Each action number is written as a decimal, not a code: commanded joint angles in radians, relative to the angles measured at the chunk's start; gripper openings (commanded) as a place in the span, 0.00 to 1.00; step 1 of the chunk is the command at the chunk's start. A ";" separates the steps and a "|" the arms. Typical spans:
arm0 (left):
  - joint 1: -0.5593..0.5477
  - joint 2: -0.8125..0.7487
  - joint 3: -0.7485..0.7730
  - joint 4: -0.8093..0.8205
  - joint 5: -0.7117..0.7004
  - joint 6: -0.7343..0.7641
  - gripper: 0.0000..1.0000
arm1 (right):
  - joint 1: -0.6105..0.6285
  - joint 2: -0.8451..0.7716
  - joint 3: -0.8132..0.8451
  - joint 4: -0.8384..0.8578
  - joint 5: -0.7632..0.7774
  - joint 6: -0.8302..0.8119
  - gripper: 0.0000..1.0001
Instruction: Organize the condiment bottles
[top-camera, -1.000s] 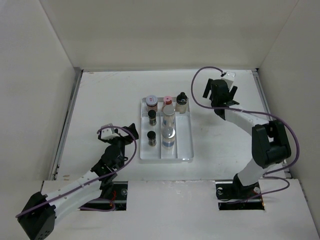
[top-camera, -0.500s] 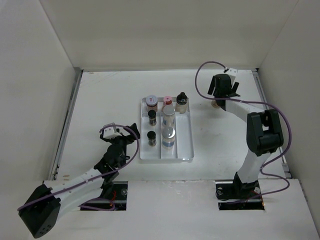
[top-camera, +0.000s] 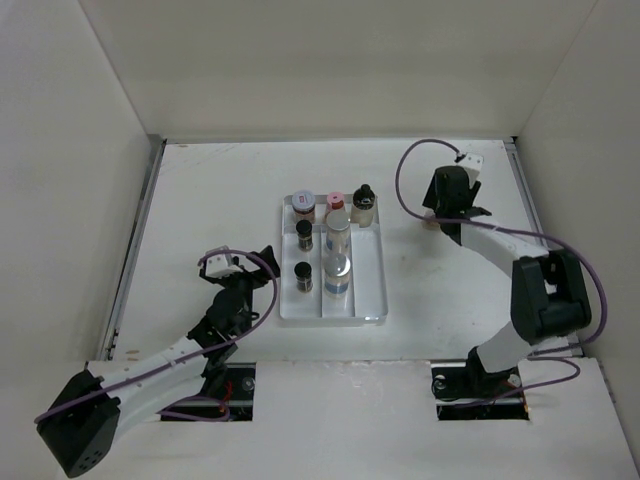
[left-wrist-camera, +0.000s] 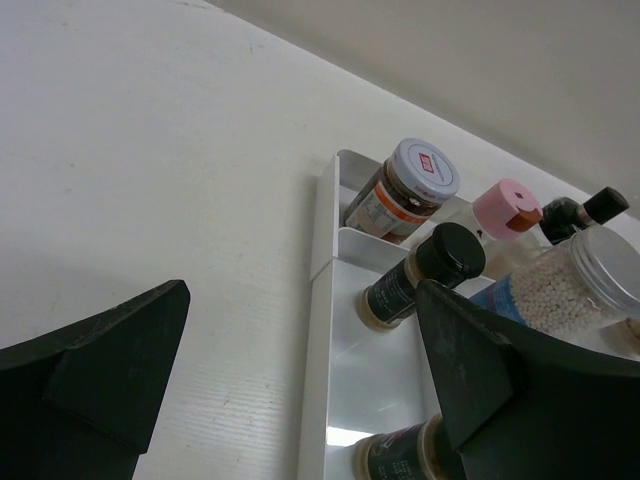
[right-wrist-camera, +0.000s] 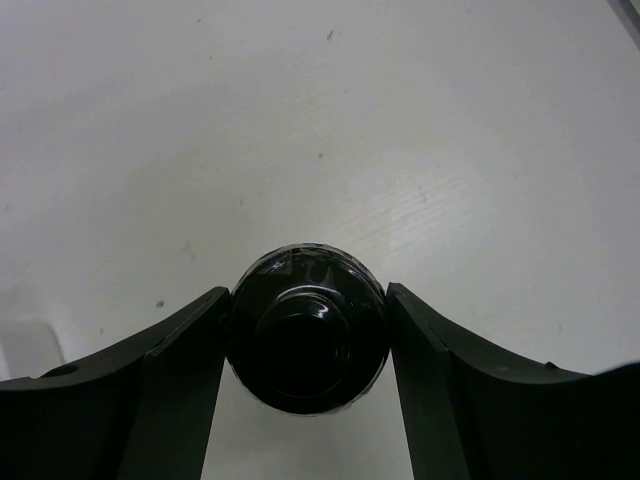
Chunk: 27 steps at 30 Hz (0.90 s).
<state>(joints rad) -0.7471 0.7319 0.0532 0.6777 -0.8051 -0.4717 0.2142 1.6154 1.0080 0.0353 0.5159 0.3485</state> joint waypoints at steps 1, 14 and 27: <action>-0.005 -0.029 -0.012 0.054 0.007 -0.004 1.00 | 0.113 -0.208 -0.075 0.074 0.055 0.030 0.57; 0.016 -0.178 -0.024 -0.066 -0.058 -0.036 1.00 | 0.535 -0.358 -0.215 0.175 0.078 0.040 0.58; 0.055 -0.097 -0.009 -0.067 -0.049 -0.059 1.00 | 0.563 -0.178 -0.203 0.264 0.073 0.023 0.61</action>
<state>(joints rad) -0.7002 0.6262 0.0532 0.5861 -0.8528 -0.5171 0.7685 1.4208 0.7883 0.1665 0.5655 0.3771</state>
